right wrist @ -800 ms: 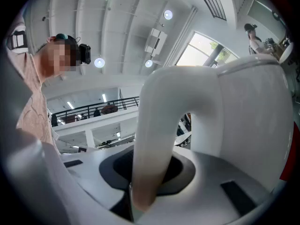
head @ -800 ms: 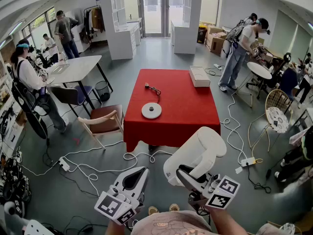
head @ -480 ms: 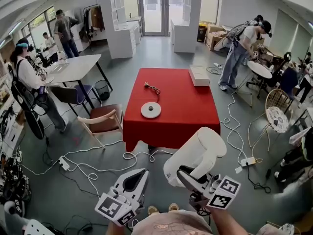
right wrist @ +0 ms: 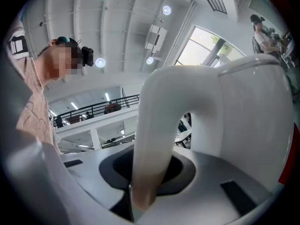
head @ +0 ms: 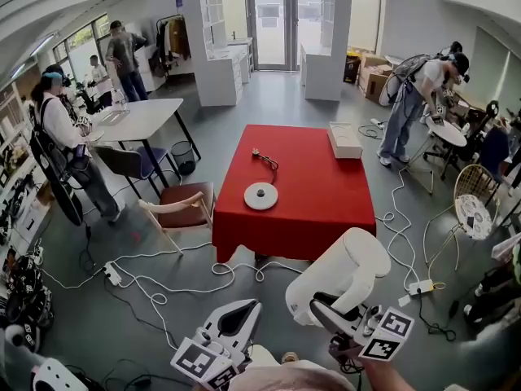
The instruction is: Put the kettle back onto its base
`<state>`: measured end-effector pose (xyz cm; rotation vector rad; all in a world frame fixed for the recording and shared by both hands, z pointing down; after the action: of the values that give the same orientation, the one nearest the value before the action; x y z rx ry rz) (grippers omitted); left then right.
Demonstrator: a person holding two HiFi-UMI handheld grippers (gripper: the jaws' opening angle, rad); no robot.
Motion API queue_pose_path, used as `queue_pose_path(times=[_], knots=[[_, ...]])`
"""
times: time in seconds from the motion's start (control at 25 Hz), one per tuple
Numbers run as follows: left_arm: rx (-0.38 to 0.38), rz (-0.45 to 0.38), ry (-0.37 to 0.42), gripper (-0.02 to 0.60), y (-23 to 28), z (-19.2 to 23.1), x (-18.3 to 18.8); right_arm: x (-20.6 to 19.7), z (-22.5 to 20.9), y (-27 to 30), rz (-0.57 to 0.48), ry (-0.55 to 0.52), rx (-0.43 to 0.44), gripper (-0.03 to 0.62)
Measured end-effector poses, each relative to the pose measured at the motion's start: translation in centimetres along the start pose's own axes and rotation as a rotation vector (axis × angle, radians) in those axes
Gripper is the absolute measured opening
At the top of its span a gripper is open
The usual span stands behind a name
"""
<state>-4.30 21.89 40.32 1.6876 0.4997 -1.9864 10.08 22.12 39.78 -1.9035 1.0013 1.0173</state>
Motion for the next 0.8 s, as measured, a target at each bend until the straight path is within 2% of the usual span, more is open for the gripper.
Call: queue_pose_path(times=[0.16,0.44,0.8], knots=[[-0.002,0.049,0.000,-0.002,0.6,-0.2,-0.4,0.1,-1.3,0.1,0.016,0.002,0.000,0.100],[0.028,0.042,0.008,-0.002,3.0,3.7,0.4,0.6,-4.0,1.8,0.006,0.005,0.001,0.100],[-0.011,0.063,0.006,-0.002,8.2,7.1,1.3,2.1,-8.8,5.0,0.004,0.021,-0.001,0.100]])
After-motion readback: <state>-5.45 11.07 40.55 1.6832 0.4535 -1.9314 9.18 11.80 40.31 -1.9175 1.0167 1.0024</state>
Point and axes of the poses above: the fingertips, and each gripper's own axes: y forward along the fingers, z to its left, x out of its top, the point moved 2 cm from there along -y, backward along the fingers, and after that the axes turned 14 degrees about x, right-handed, at the moved point
